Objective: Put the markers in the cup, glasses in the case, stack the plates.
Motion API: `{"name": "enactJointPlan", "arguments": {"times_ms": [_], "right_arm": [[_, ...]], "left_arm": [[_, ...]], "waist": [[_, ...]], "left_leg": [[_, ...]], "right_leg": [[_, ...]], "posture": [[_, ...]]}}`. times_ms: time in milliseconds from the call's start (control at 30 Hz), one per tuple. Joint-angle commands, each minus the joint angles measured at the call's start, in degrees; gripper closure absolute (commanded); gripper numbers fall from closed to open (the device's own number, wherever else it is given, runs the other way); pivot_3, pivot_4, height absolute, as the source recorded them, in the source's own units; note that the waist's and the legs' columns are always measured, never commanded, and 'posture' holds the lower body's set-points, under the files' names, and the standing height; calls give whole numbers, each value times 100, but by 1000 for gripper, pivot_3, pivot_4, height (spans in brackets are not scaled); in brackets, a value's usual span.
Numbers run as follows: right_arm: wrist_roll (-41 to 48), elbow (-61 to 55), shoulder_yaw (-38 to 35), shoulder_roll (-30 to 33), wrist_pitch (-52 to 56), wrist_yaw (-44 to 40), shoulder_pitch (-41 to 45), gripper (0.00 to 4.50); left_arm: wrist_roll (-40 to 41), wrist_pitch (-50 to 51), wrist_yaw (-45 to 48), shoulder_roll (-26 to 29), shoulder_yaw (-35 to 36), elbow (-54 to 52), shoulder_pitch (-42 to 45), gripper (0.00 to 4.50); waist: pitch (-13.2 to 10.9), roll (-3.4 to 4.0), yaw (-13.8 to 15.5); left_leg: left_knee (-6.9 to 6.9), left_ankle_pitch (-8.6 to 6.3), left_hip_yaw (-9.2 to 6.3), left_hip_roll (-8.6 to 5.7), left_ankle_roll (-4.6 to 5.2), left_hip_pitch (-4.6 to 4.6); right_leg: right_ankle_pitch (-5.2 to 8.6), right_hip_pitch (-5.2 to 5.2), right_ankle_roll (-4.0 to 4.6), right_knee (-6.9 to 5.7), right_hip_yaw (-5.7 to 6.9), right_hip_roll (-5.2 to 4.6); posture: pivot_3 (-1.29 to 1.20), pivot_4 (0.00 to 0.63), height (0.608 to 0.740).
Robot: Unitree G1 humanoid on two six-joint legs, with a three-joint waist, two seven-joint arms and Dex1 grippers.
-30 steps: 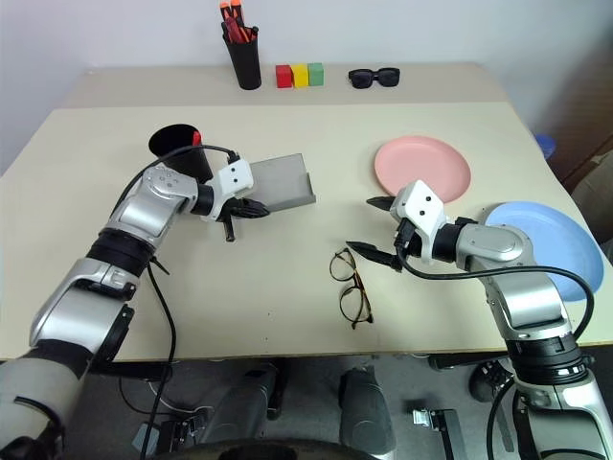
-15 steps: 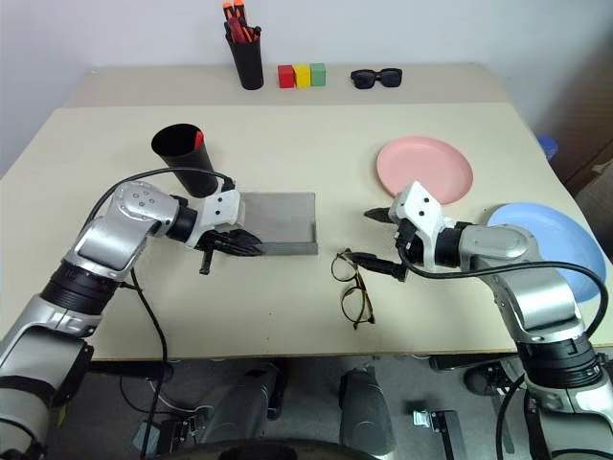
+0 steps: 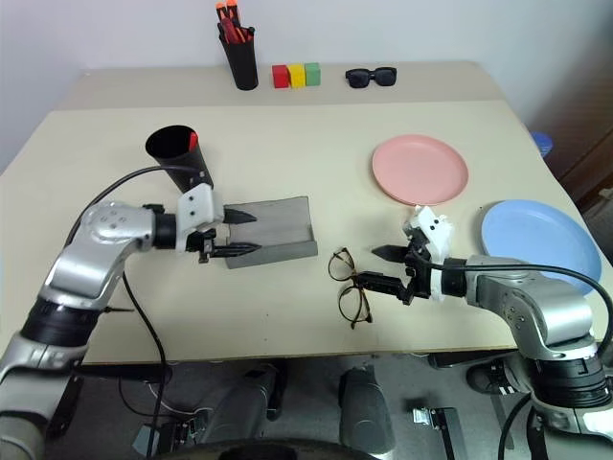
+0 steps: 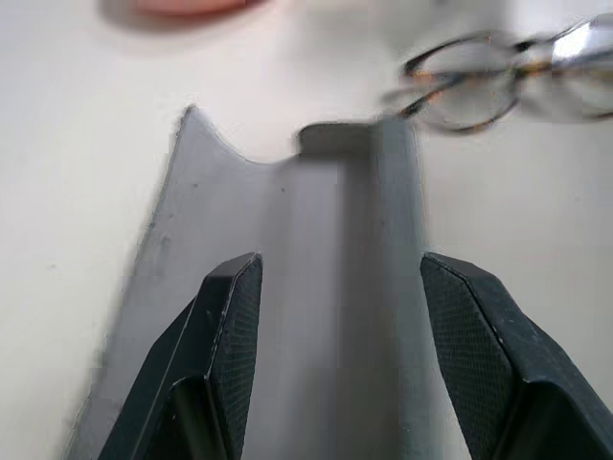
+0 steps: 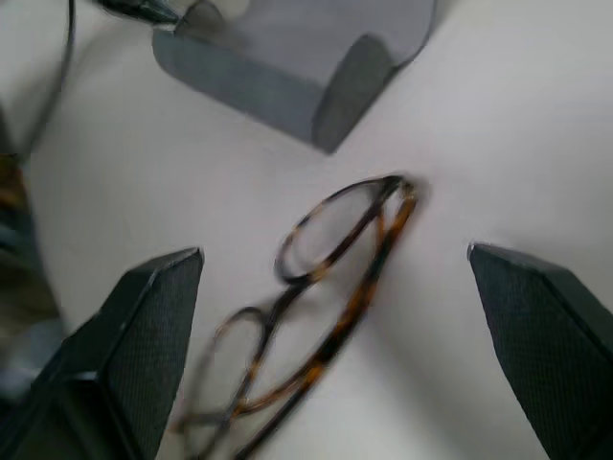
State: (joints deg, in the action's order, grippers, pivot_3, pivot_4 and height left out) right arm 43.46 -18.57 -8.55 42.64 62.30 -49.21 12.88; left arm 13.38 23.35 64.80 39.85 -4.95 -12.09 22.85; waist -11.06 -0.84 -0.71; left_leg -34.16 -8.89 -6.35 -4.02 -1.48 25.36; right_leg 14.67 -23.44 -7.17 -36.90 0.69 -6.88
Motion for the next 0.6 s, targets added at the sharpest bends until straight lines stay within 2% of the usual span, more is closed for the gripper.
{"name": "enactJointPlan", "arguments": {"times_ms": [33, 167, 267, 600], "right_arm": [[561, 4, -296, 24, 600, 90, 190, 0], [987, 336, -274, 48, 1395, 151, 546, 0], [933, 475, -72, 73, 1603, 257, 667, 0], [1045, 897, -57, -161, 2258, 589, 975, 0]], "left_arm": [[517, 208, -46, 243, 491, -1005, -564, 1848], [956, 483, -309, 239, 762, -1845, -1526, 1848], [897, 462, -510, 294, 730, -2078, -1965, 1848], [772, 234, -969, 280, 618, -2292, -2659, 1848]], "waist": [[0, 0, 5], [4, 8, 5], [6, 9, 34], [6, 9, 26]], "left_leg": [[0, 0, 1, 0, 0, 0], [2, -6, 7, 2, 8, 0], [1, -6, 7, 2, 8, 1], [3, -14, 19, 2, 20, 4]], "right_leg": [[2, 1, 3, 3, 0, 0], [4, 9, 8, 31, -6, 0], [4, 14, 11, 46, -5, 0], [2, 20, 16, 73, -10, -1]], "posture": [[0, 150, 740], [0, 150, 740], [0, 150, 740], [0, 150, 740]]}}
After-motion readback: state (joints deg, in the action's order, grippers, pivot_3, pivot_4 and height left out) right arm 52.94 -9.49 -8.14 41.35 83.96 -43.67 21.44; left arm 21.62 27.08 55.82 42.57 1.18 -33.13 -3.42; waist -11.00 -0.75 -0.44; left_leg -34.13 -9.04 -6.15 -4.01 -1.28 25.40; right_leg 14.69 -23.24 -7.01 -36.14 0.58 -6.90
